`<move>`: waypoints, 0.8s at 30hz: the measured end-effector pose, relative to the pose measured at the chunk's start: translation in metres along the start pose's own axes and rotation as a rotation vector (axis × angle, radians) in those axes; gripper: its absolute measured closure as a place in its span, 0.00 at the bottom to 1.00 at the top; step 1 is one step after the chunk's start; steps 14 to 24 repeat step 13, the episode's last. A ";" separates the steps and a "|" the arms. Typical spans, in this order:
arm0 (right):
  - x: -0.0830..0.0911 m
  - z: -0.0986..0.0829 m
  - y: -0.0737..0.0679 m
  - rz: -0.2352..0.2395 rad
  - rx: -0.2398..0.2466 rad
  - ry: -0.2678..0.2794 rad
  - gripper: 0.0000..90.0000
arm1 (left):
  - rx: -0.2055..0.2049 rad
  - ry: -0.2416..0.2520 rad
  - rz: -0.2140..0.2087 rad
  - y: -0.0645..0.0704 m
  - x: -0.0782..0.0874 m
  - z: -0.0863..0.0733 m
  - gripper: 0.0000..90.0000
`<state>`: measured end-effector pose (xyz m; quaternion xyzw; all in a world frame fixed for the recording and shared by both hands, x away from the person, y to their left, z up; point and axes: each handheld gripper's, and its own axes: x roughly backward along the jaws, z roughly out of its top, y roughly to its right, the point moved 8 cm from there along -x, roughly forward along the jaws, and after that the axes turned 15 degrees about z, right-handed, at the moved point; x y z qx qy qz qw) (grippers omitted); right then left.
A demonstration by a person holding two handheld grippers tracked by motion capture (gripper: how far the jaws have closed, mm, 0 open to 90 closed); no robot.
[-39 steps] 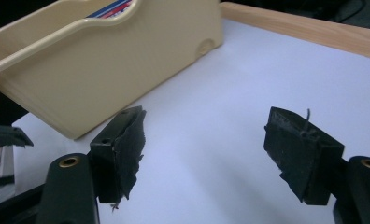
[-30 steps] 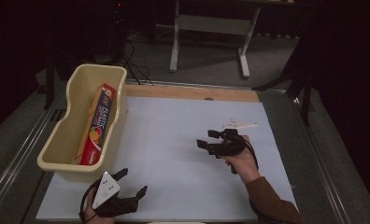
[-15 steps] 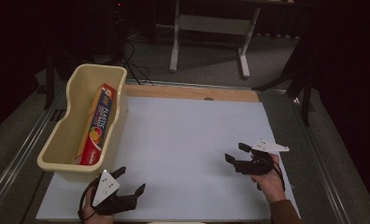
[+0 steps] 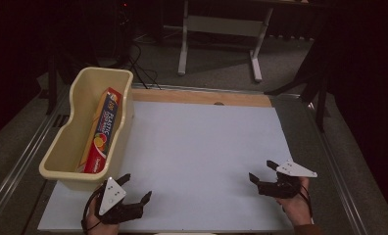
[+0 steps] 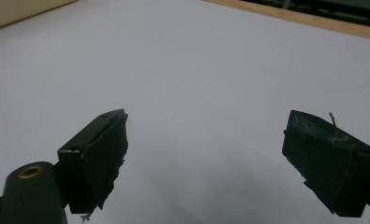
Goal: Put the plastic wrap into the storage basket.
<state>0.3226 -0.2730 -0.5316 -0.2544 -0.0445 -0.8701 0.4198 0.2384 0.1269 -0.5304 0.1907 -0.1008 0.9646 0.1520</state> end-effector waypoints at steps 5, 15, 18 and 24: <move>0.013 -0.009 -0.001 -0.006 0.006 0.009 0.15 | -0.003 0.001 -0.006 0.002 0.000 0.000 0.17; 0.013 -0.012 -0.001 -0.008 0.010 0.017 0.15 | -0.003 -0.001 -0.014 0.004 -0.001 0.000 0.17; 0.013 -0.012 -0.001 -0.008 0.010 0.017 0.15 | -0.003 -0.001 -0.014 0.004 -0.001 0.000 0.17; 0.013 -0.012 -0.001 -0.008 0.010 0.017 0.15 | -0.003 -0.001 -0.014 0.004 -0.001 0.000 0.17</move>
